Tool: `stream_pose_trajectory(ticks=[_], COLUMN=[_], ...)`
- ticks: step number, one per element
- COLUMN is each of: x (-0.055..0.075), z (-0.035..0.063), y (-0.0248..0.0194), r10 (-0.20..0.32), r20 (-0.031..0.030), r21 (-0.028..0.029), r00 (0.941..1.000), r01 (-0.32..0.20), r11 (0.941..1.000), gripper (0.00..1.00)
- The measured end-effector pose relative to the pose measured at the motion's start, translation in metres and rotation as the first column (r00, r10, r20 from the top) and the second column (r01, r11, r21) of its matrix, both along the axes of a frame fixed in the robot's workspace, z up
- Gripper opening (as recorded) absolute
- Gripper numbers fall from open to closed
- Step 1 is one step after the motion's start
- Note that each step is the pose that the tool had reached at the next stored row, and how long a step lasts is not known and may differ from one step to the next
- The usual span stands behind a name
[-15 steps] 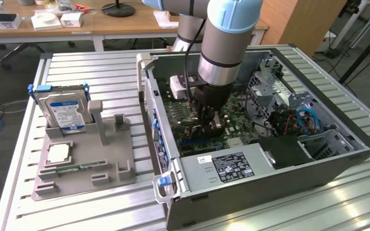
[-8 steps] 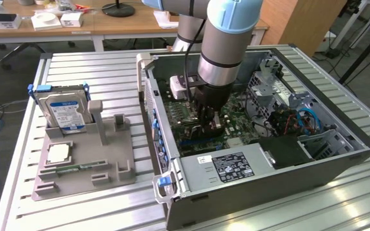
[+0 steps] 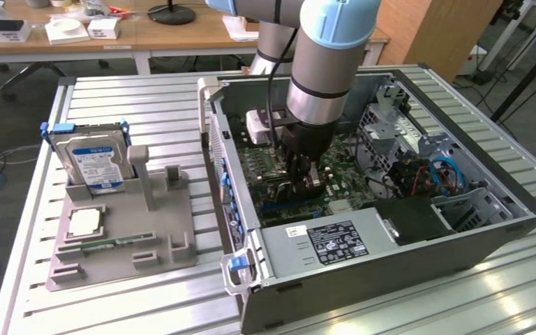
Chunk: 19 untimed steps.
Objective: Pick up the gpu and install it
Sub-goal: 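Insert the gpu into the slot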
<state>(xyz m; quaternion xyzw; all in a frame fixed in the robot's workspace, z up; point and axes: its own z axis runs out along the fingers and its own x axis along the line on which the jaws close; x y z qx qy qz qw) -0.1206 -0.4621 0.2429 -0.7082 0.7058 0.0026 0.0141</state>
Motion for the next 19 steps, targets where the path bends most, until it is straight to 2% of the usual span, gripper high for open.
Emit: stream_pose_trajectory(ticks=[19], x=[0.0000], z=[-0.0018], y=[0.0000], r10=[0.000], r20=[-0.0001], r21=[-0.0001], r00=[1.0000], r01=[0.000], r11=[1.0000], gripper=[0.26])
